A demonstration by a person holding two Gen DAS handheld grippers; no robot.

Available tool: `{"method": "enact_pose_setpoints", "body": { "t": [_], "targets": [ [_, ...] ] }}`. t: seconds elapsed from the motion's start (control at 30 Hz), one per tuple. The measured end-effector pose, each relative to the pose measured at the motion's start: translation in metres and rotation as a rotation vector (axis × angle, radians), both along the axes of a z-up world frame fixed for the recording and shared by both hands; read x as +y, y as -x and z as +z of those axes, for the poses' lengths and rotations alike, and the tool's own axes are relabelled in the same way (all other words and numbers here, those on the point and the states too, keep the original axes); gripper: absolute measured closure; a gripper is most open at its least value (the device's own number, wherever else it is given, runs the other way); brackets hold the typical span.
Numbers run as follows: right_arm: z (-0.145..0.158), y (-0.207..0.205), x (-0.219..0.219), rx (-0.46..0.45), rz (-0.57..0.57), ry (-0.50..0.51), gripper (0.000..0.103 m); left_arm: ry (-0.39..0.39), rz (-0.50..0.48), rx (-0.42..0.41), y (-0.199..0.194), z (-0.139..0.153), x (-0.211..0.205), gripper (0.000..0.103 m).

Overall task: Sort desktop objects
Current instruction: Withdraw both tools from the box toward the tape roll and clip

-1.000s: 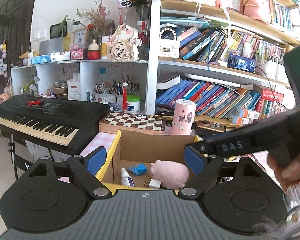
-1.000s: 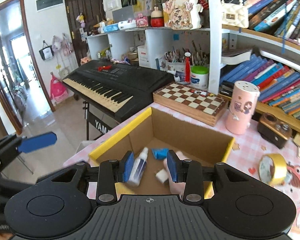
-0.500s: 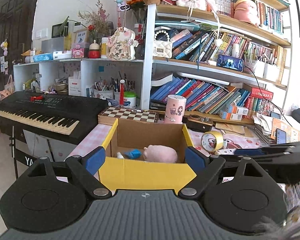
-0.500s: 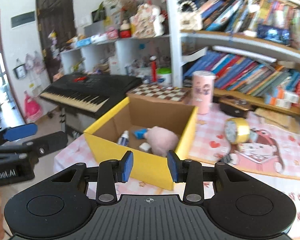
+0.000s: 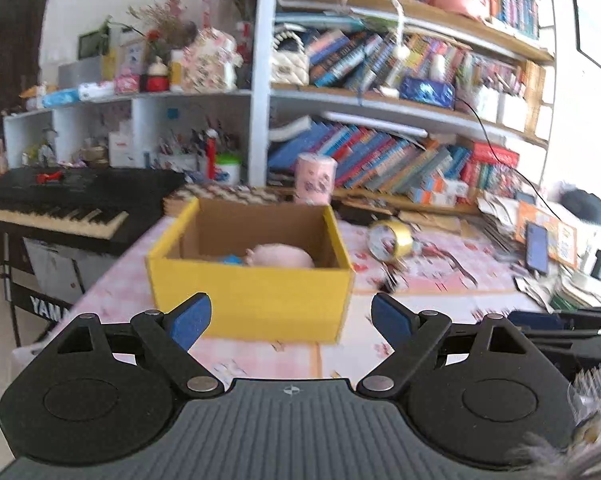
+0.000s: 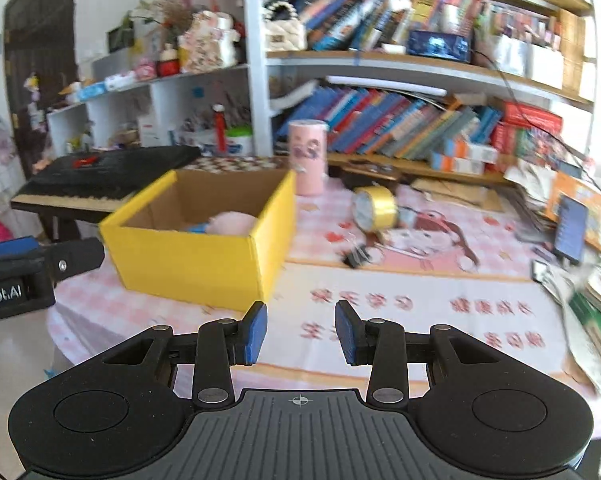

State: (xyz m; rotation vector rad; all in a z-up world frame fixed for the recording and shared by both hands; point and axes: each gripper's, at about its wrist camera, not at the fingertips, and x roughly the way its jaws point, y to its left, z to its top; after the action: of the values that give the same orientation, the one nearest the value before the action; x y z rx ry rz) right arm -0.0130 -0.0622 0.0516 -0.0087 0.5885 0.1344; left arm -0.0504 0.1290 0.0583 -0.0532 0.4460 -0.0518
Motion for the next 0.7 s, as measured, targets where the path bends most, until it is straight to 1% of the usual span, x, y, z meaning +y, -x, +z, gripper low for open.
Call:
{"method": "enact_pose_setpoints", "body": {
  "t": [0.1, 0.23, 0.5, 0.7],
  "targets": [
    [-0.004, 0.008, -0.012, 0.013, -0.045, 0.006, 0.065, 0.005, -0.041, 0.029, 0.000, -0.008, -0.012, 0.016],
    [-0.011, 0.014, -0.027, 0.041, -0.090, 0.005, 0.065, 0.008, -0.083, 0.046, -0.005, -0.012, -0.026, 0.016],
    [-0.016, 0.012, -0.052, 0.065, -0.135, 0.013, 0.065, 0.005, -0.162, 0.079, -0.021, -0.016, -0.061, 0.016],
    [-0.019, 0.003, -0.078, 0.086, -0.178, 0.015, 0.061, -0.005, -0.217, 0.111, -0.040, -0.022, -0.093, 0.016]
  ]
}}
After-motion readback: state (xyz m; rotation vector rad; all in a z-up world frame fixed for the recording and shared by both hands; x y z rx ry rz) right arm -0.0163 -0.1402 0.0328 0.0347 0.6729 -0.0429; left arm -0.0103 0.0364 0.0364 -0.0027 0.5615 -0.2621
